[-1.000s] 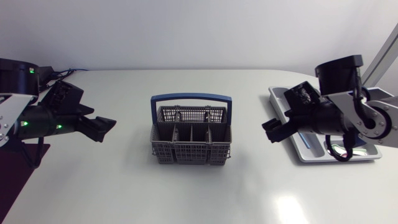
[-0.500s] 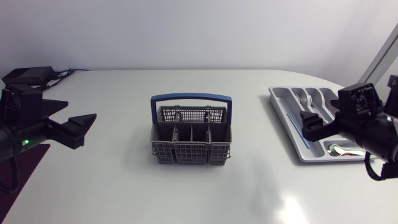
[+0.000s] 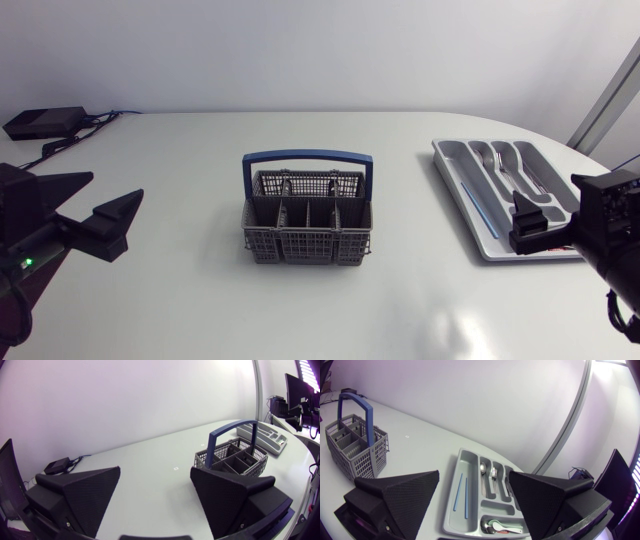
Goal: Unload the cutlery basket into the drawer organizer.
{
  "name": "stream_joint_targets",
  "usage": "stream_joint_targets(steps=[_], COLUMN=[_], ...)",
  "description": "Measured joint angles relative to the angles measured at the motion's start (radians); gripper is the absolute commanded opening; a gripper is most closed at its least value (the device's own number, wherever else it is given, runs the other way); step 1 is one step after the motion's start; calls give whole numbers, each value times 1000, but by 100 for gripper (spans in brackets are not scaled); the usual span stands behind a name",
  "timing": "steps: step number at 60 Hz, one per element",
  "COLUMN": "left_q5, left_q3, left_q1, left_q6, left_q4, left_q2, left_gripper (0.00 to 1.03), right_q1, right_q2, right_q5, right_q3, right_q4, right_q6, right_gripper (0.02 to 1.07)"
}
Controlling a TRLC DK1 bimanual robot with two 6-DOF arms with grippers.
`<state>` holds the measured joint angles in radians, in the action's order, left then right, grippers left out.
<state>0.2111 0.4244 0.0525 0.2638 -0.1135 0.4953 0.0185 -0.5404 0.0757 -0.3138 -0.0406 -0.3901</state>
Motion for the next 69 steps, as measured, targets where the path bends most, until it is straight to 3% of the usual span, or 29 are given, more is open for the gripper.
stream_joint_targets(steps=[47, 69], left_q5=[-192, -206], left_q3=[-371, -381], left_q1=[-42, -44], left_q6=[-216, -238], left_q4=[91, 115], left_q2=[-449, -489], left_gripper=[98, 98], right_q1=[-5, -11], right_q2=[443, 536], right_q5=[-57, -75], right_q3=[241, 294], right_q4=[22, 37], right_q6=[280, 361], right_gripper=[102, 102])
